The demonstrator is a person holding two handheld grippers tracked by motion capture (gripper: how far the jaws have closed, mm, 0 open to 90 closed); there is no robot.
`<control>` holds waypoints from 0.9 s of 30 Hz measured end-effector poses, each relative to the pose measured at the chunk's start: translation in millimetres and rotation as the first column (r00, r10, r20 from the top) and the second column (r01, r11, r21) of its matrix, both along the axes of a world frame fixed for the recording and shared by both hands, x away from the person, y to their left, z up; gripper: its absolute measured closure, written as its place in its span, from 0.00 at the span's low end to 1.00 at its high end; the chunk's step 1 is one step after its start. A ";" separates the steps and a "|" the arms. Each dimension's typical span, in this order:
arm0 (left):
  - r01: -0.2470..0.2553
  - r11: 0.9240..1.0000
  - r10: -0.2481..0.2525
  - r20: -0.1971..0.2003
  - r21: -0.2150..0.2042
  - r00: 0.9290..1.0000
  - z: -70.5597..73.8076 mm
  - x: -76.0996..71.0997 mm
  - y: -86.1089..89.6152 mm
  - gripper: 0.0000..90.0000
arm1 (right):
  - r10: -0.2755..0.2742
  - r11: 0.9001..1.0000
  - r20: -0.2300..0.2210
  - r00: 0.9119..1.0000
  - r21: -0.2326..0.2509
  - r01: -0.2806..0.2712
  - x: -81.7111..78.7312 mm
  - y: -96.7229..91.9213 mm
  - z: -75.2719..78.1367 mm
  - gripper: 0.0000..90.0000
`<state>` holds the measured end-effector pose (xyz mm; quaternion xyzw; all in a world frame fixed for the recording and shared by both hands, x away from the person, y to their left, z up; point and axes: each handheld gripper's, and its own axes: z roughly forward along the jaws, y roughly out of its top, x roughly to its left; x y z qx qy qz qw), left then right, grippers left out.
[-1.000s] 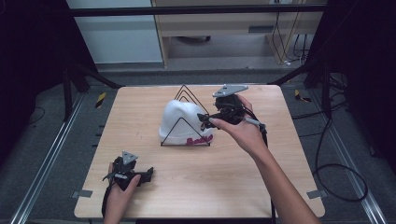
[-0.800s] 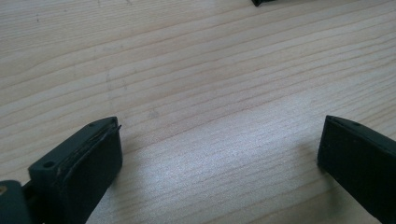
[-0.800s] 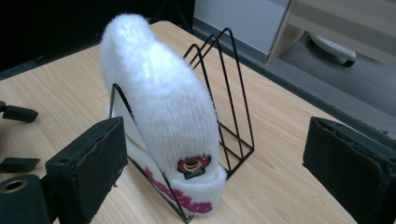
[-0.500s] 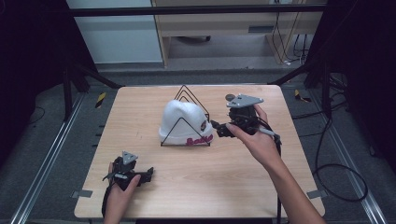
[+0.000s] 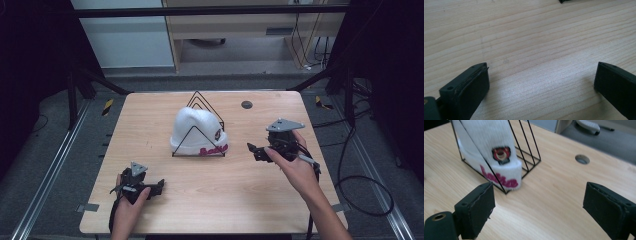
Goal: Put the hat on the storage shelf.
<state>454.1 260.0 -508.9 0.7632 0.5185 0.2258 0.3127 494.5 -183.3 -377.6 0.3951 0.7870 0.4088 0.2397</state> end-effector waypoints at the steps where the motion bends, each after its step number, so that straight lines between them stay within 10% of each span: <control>1: 0.000 1.000 0.000 0.000 0.000 1.000 0.0 0.0 0.0 0.00 | -0.006 1.000 -0.013 1.000 0.001 0.006 -0.8 -3.4 -3.5 0.12; 27: 0.000 1.000 0.000 -0.001 0.000 1.000 0.0 -0.1 0.0 0.00 | -0.137 0.991 -0.224 0.965 -0.042 0.131 -13.3 -34.6 -112.2 0.12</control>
